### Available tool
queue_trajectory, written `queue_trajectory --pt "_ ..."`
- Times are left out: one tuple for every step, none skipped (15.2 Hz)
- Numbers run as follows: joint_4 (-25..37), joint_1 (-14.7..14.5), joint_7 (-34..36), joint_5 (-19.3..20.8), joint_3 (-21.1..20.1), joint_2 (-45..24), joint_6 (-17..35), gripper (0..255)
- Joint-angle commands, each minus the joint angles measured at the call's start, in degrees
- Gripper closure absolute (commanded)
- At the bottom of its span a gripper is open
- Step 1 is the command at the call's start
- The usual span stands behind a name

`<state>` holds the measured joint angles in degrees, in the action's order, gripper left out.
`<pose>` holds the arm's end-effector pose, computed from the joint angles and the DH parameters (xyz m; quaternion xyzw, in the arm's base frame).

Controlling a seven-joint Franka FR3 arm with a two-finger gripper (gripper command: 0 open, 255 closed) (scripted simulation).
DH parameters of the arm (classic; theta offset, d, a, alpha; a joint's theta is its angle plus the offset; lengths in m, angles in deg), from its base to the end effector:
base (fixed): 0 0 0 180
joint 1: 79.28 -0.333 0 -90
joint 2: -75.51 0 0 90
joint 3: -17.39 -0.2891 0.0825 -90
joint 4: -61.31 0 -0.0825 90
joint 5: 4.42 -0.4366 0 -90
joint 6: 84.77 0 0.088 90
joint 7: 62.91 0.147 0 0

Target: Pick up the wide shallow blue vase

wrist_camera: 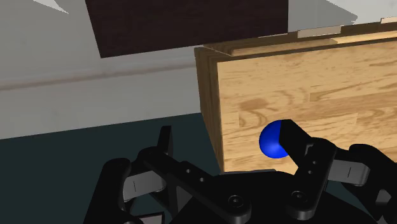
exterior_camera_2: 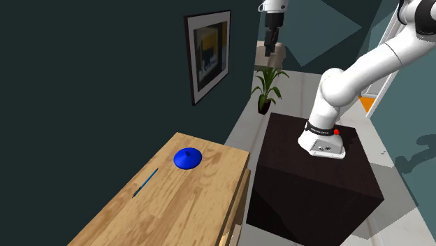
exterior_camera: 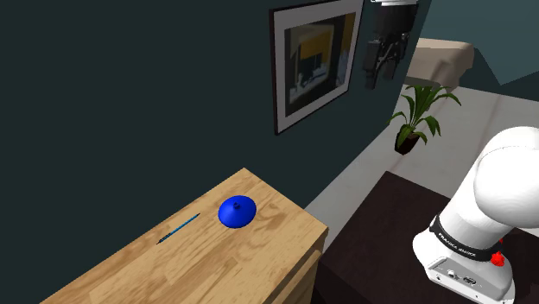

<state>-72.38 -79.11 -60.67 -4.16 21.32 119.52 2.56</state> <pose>0.3757 -0.0299 0.5320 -0.9985 0.0452 0.0209 0.0217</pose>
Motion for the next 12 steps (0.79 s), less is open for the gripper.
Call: queue_trajectory --pt "0.0 0.0 0.0 0.0 0.0 0.0 0.0 0" --pt "-0.93 -0.29 0.51 -0.41 -0.52 -0.84 1.83 0" --pt "-1.79 -0.58 1.0 -0.8 -1.04 -1.77 3.67 0" --pt "-2.57 -0.88 1.49 -1.19 -1.56 -2.77 5.52 0" --pt "-3.28 -1.18 1.97 -1.57 -2.08 -3.85 7.38 0" --pt "-3.91 -1.48 2.44 -1.94 -2.6 -5.01 9.24 0" --pt "-4.46 -1.79 2.9 -2.29 -3.12 -6.25 11.1 0" --pt "-4.94 -2.09 3.36 -2.63 -3.64 -7.56 12.96 0" --pt "-5.34 -2.39 3.81 -2.96 -4.15 -8.95 14.81 0" --pt "-5.65 -2.7 4.25 -3.27 -4.66 -10.4 16.66 0" --pt "-5.89 -2.99 4.7 -3.55 -5.17 -11.93 18.5 0" --pt "-6.04 -3.28 5.14 -3.82 -5.68 -13.52 20.32 0"
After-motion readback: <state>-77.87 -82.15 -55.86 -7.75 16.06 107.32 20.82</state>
